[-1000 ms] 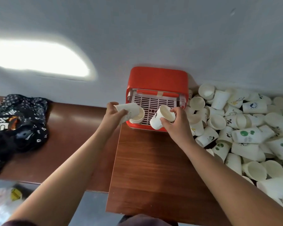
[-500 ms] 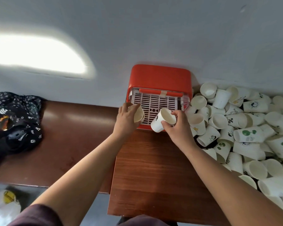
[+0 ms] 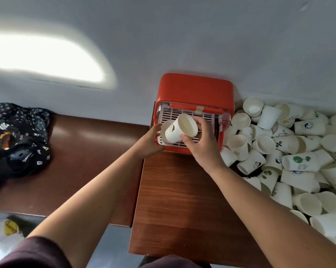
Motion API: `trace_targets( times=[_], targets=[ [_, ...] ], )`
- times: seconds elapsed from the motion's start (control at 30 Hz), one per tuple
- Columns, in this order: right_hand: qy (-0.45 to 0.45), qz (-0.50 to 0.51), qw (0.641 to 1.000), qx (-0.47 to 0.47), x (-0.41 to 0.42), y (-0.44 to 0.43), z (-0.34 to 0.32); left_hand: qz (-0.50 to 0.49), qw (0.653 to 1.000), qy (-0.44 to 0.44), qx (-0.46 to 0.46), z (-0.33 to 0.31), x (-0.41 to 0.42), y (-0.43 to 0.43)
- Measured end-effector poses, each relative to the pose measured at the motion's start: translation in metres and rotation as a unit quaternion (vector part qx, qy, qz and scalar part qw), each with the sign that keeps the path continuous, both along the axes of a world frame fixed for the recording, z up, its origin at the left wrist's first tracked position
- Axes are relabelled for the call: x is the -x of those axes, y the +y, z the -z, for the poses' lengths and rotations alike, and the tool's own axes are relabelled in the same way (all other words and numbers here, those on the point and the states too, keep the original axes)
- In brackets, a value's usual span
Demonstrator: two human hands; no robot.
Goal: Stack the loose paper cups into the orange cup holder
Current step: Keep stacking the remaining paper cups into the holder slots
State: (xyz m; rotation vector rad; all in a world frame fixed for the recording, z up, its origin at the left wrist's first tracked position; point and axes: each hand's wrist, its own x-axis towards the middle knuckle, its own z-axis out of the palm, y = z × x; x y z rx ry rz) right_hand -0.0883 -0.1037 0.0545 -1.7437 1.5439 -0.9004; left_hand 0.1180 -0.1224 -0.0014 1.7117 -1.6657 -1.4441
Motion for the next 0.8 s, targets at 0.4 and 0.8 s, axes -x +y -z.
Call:
trace_targets(
  times=[0.4, 0.8],
  targets=[
    [0.185, -0.048, 0.979, 0.072, -0.029, -0.013, 0.018, -0.156, 0.968, 0.185, -0.071, 0.009, 0.004, 0.005],
    [0.194, -0.091, 0.963, -0.162, -0.026, -0.028, 0.034, -0.122, 0.991, 0.019, 0.057, 0.019, 0.011, 0.005]
  ],
)
